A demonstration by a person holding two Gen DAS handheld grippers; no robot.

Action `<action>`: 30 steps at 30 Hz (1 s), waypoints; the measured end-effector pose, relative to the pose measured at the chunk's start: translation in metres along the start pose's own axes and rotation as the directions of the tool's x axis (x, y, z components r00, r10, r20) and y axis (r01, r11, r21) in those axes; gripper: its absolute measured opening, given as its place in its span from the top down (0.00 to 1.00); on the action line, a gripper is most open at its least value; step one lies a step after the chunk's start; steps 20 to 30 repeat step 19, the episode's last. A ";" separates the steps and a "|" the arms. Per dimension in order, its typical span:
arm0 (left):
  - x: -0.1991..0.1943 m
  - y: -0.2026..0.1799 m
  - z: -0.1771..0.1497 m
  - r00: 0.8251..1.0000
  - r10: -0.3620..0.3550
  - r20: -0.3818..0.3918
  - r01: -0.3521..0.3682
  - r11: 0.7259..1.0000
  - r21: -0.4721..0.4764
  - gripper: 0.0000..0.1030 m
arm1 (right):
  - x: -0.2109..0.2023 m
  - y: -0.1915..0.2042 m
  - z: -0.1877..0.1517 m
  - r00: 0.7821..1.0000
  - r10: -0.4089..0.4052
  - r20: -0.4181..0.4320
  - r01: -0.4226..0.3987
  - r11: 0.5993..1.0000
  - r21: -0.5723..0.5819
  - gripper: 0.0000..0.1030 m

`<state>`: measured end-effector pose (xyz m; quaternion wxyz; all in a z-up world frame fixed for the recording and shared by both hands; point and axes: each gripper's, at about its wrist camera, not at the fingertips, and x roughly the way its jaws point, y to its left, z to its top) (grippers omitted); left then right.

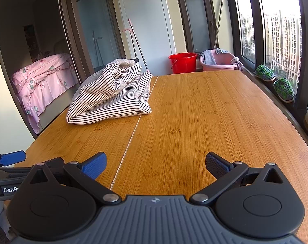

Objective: Fold clothes

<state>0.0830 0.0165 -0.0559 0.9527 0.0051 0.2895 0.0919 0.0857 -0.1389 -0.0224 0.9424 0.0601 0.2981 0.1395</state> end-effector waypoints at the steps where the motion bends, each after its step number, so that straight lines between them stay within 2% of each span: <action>1: 0.000 0.000 0.000 1.000 0.000 0.000 0.000 1.000 0.000 0.00 | 0.000 0.000 0.000 1.000 0.000 0.000 0.000 1.000 0.000 0.00; 13: 0.003 0.004 0.003 1.000 -0.018 -0.024 0.018 1.000 -0.011 0.00 | 0.001 0.002 0.001 1.000 0.001 -0.009 -0.001 1.000 -0.004 0.00; 16: 0.008 0.017 0.016 0.997 -0.054 -0.053 0.053 0.998 -0.036 0.00 | 0.002 0.007 0.010 0.999 0.032 -0.041 -0.036 0.995 -0.090 0.00; 19: 0.004 0.028 0.043 0.999 -0.052 0.012 0.052 0.998 -0.026 0.00 | -0.007 0.014 0.037 0.998 0.056 -0.003 -0.055 0.981 -0.187 0.00; 30: 0.004 0.028 0.043 0.999 -0.052 0.012 0.052 0.998 -0.026 0.00 | -0.007 0.014 0.037 0.998 0.056 -0.003 -0.055 0.981 -0.187 0.00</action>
